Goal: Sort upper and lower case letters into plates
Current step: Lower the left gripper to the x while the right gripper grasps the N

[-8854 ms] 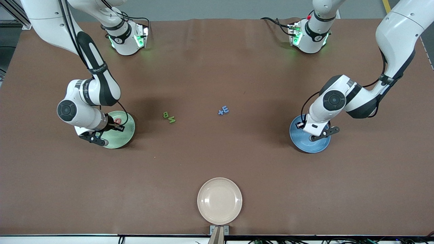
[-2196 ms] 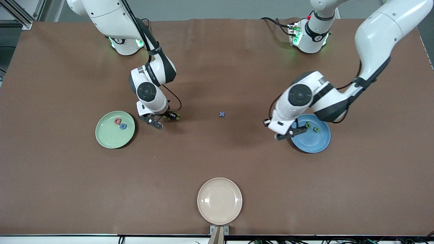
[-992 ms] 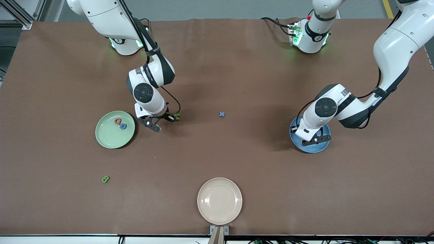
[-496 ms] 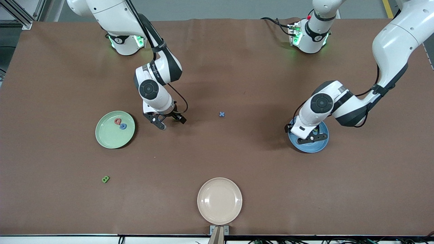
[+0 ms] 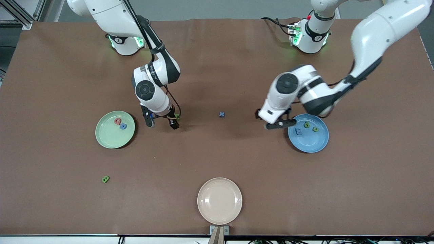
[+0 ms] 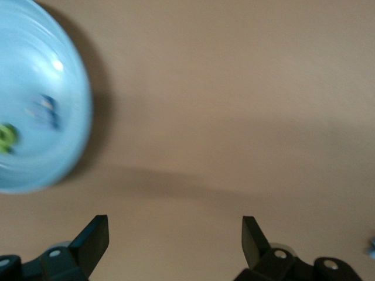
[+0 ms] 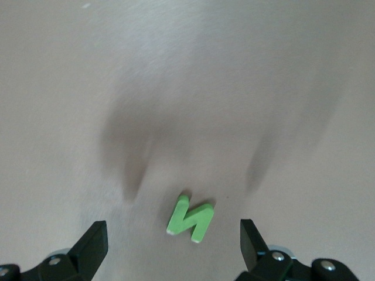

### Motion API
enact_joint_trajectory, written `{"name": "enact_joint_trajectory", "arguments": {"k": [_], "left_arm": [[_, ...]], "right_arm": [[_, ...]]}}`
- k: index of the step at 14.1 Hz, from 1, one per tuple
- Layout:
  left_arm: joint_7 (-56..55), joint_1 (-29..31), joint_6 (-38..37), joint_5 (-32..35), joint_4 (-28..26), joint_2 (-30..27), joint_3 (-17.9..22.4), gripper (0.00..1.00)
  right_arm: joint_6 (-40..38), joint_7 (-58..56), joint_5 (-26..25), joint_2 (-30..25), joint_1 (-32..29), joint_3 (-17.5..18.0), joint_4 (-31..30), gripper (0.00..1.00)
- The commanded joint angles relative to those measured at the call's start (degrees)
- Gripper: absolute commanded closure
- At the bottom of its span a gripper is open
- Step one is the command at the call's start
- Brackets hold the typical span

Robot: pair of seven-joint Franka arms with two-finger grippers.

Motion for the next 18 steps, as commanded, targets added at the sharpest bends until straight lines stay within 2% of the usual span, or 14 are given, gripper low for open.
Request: {"name": "enact_joint_trajectory", "arguments": {"k": [1,3,5,9,11,13,15,18], "left_arm": [[-4.9,-9.9,0.0,-1.1,4.2,-0.1,4.4,0.0],[-6.5,-14.4,3.5,-2.9,5.0,0.3,6.7,0.0],[-6.7,-19.0,7.8,-4.3,5.9,0.3,10.3,0.0],[-7.5,-29.6,11.4,-8.5,10.5,0.4,18.3,0.0],[-7.4,-34.1,13.0,-10.1,12.4,0.5,22.2,0.0],[-7.1,-36.4,14.5,-11.0,13.4,1.0,24.2,0.0],[-6.8,-36.8,15.3,-10.9,14.5,2.5,24.3,0.0],[-6.3,-37.3,15.3,-10.3,15.6,3.9,24.4,0.01]], "right_arm": [[1.0,3.0,0.8,-0.3,0.3,0.1,-1.3,0.03],[1.3,3.2,0.8,0.2,1.3,0.1,-1.3,0.04],[2.9,3.5,0.7,1.9,2.8,-0.5,-1.2,0.05],[3.7,3.4,0.7,3.1,3.7,-0.7,-1.2,0.06],[3.6,3.3,0.0,3.1,3.6,-0.8,-1.2,0.12],[3.3,3.3,-2.8,3.1,3.6,-1.1,-1.1,0.26],[3.2,3.2,-3.6,3.1,3.2,-1.1,-0.9,0.39],[3.1,3.2,-5.2,3.1,2.8,-1.1,-0.9,0.45]]}}
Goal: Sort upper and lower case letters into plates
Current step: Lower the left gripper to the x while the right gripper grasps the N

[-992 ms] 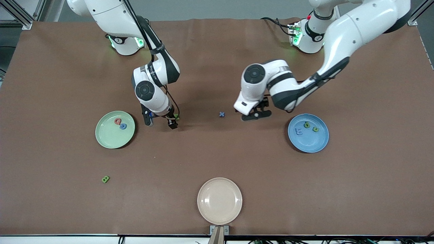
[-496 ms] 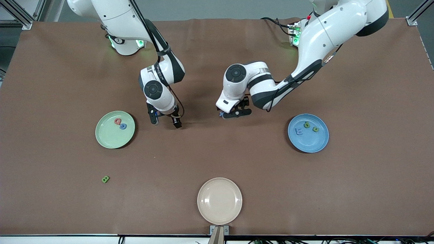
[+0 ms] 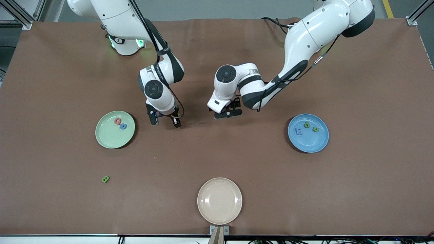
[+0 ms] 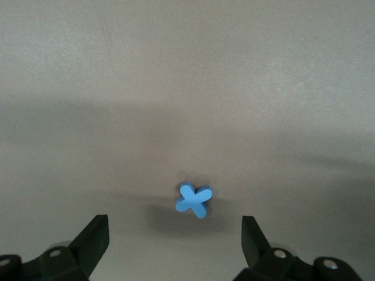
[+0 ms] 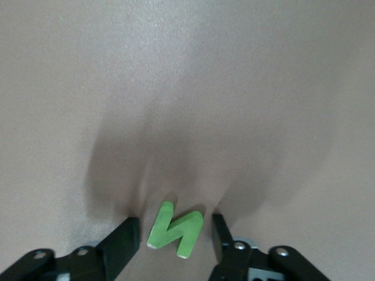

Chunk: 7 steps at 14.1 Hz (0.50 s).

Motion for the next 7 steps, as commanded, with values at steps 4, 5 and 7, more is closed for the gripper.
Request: {"name": "enact_joint_trajectory", "arguments": {"k": [4,5,7], "left_arm": [[5.6,-2.7,0.7,0.1,2.6,2.3,2.9,0.02],[6.5,-2.9,1.6,0.2,3.2,2.4,3.1,0.02],[7.0,-2.9,2.6,0.2,3.3,2.7,3.2,0.05]], "right_arm": [[0.0,0.4,-2.6,0.3,-0.1,-0.6,-0.3,0.98],[-0.1,0.1,-2.6,0.2,-0.2,-0.6,-0.3,1.0],[-1.8,-0.4,-3.1,-0.3,-0.2,-1.2,0.8,1.0]]}}
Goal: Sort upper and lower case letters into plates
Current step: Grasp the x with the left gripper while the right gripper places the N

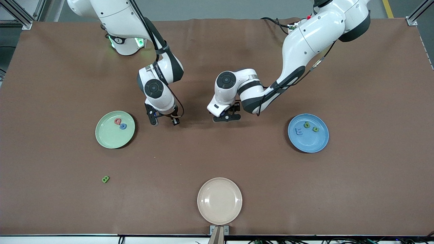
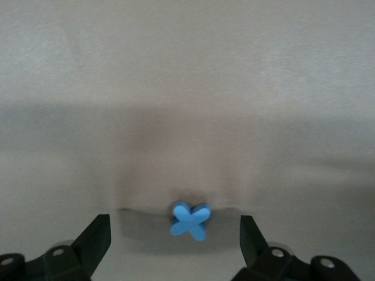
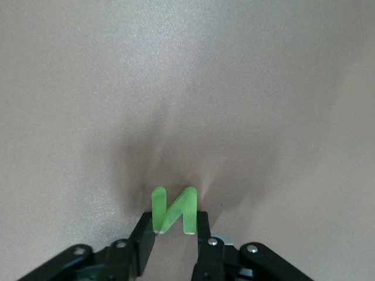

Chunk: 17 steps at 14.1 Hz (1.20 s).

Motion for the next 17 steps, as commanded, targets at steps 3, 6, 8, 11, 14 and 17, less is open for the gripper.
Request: {"name": "enact_joint_trajectory", "arguments": {"k": [3,6,8,11,14,17], "left_arm": [[1.3,-1.2,1.0,0.2,1.7,1.1,0.6,0.15],[1.3,-1.2,1.0,0.2,1.7,1.2,0.6,0.31],[1.2,-1.2,1.0,0.1,1.7,1.2,0.6,0.41],[1.1,-1.4,1.0,-0.4,1.7,1.3,0.6,0.53],[0.9,-1.5,1.0,-0.6,1.7,1.2,0.6,0.64],[0.4,-1.5,1.0,-0.6,1.7,1.2,0.6,0.76]], "right_arm": [[-8.2,-5.0,-2.5,0.5,-0.2,-3.4,5.7,1.0],[-16.3,-14.4,-2.6,0.4,-1.1,-7.8,10.6,1.0],[-19.1,-24.3,-2.6,-0.2,-1.1,-12.6,11.4,1.0],[-19.8,-39.8,-2.6,-0.9,-1.4,-19.7,10.4,1.0],[-19.0,-50.6,-2.6,-0.9,-4.2,-23.0,9.3,1.0],[-17.5,-57.4,-2.3,-0.5,-9.1,-22.9,7.5,1.0]]}}
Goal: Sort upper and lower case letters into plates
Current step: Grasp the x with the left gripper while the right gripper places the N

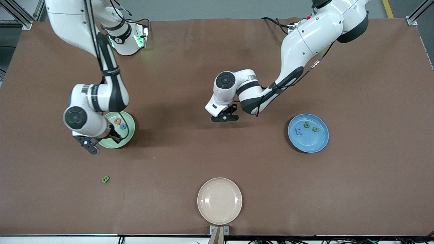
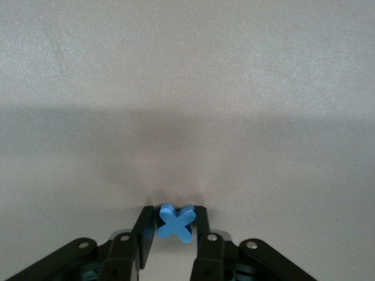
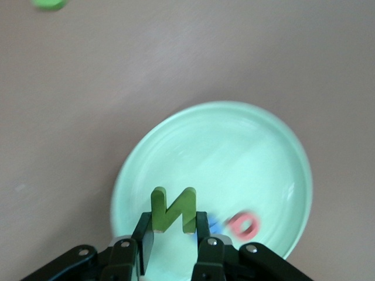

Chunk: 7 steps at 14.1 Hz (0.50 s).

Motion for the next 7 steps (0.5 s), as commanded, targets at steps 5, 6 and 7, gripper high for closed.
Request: {"name": "enact_joint_trajectory", "arguments": {"k": [5,6,7], "left_arm": [[-1.8,-0.7,0.0,-0.9,1.0,-0.1,0.5,0.89],[-1.8,-0.1,-0.6,-0.9,0.9,-0.8,0.4,0.9],[-1.8,0.3,-1.6,-1.2,0.9,-1.6,0.2,0.9]], "right_arm": [[6.1,-4.1,0.2,0.5,-3.7,0.8,-5.9,0.98],[6.3,-4.1,0.3,0.8,-3.8,1.0,-5.9,0.95],[6.3,-4.1,0.8,1.0,-4.0,1.4,-5.9,0.86]]}}
